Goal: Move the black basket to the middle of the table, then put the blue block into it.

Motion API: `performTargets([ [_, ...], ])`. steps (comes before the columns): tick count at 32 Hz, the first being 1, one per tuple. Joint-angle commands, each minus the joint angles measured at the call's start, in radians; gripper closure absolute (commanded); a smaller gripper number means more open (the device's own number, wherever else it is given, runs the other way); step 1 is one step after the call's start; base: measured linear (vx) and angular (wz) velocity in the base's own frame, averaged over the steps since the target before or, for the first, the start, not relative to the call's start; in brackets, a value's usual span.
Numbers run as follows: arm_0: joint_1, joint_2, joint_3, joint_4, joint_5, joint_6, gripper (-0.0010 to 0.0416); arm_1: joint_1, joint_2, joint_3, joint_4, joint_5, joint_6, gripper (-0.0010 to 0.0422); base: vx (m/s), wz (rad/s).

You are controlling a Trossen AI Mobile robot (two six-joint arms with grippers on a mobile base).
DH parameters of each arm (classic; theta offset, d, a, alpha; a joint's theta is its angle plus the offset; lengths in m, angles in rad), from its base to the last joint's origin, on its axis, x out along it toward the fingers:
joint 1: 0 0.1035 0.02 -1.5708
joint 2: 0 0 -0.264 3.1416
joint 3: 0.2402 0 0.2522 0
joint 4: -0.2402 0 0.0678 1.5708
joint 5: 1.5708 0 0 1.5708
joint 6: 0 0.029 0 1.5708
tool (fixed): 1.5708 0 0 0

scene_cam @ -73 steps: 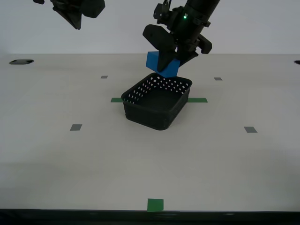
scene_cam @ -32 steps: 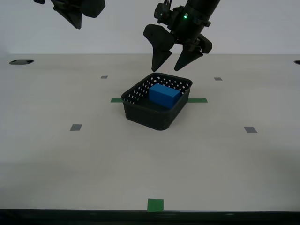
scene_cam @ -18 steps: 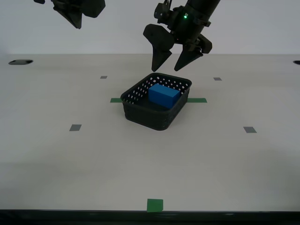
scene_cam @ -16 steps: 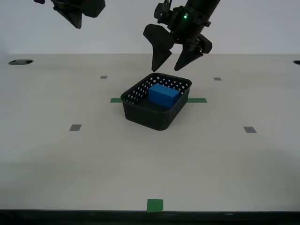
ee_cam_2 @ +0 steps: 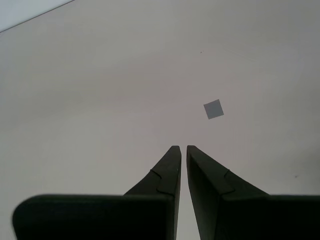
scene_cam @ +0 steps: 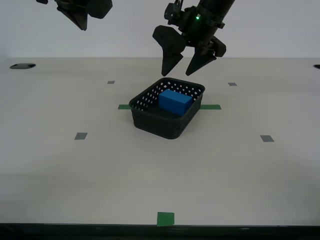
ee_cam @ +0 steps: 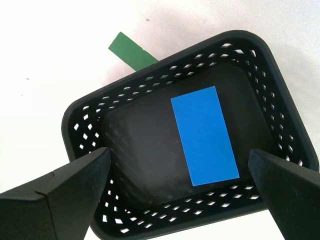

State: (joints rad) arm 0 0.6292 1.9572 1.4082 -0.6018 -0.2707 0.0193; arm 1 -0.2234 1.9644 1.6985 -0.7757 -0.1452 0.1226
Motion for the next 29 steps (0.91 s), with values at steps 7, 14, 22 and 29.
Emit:
performTargets([
  [7,0.000,0.000,0.001,0.002,0.001,0.000,0.0019,0.000,-0.001,0.001,0.000,-0.002,0.002,0.0399,0.000,0.000],
  [14,0.000,0.000,0.001,0.003,0.001,0.000,0.0019,0.000,-0.001,0.001,0.000,-0.002,0.002,0.0399,0.000,0.000],
  [22,0.000,0.000,0.001,0.003,0.001,0.000,0.0019,0.000,-0.001,0.001,0.000,-0.002,0.002,0.0399,0.000,0.000],
  [29,0.000,0.000,0.001,0.003,0.001,0.000,0.0019,0.000,-0.001,0.001,0.000,-0.002,0.002,0.0399,0.000,0.000],
])
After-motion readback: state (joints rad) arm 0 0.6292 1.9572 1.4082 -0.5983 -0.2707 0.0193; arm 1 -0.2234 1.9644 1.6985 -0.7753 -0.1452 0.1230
